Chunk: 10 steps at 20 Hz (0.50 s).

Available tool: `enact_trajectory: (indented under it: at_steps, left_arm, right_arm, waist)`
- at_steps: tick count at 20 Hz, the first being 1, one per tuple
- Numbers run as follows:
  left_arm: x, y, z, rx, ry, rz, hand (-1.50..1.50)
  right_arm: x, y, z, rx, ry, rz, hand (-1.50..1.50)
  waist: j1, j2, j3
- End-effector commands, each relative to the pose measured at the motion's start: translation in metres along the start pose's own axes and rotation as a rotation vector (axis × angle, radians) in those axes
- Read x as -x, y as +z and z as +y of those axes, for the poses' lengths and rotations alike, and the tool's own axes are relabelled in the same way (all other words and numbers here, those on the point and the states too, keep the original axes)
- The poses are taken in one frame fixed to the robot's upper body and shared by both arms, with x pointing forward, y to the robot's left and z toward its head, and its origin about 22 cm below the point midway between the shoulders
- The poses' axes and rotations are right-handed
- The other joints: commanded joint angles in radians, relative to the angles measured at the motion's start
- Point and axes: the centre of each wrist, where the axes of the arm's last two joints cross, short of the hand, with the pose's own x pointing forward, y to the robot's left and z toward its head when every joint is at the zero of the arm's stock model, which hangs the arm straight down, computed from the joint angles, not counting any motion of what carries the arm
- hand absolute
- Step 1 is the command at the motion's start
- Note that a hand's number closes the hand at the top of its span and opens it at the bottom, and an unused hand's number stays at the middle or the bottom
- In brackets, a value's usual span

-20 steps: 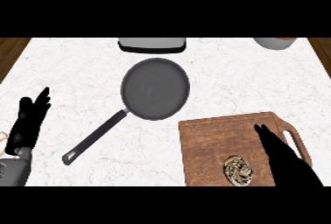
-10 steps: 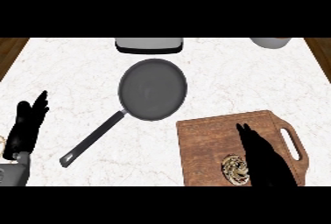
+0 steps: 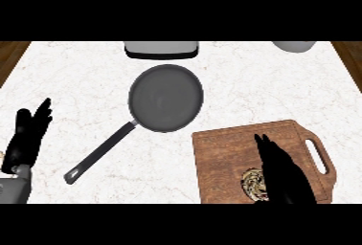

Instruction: Pick the cupcake from the cutting board and place it in the pan

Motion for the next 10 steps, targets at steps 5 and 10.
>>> enact_trajectory:
  at_steps: [5, 10]
  left_arm:
    - [0.008, -0.001, 0.001, -0.013, -0.012, 0.0, 0.0]
    - [-0.007, -0.001, 0.009, 0.012, -0.001, 0.006, 0.0]
  right_arm:
    - [0.0, -0.015, 0.014, -0.033, 0.039, 0.141, -1.5]
    - [-0.002, -0.017, 0.021, -0.052, 0.046, 0.171, -1.5]
  waist:
    - [-0.003, 0.001, 0.0]
    - [-0.002, 0.0, 0.0]
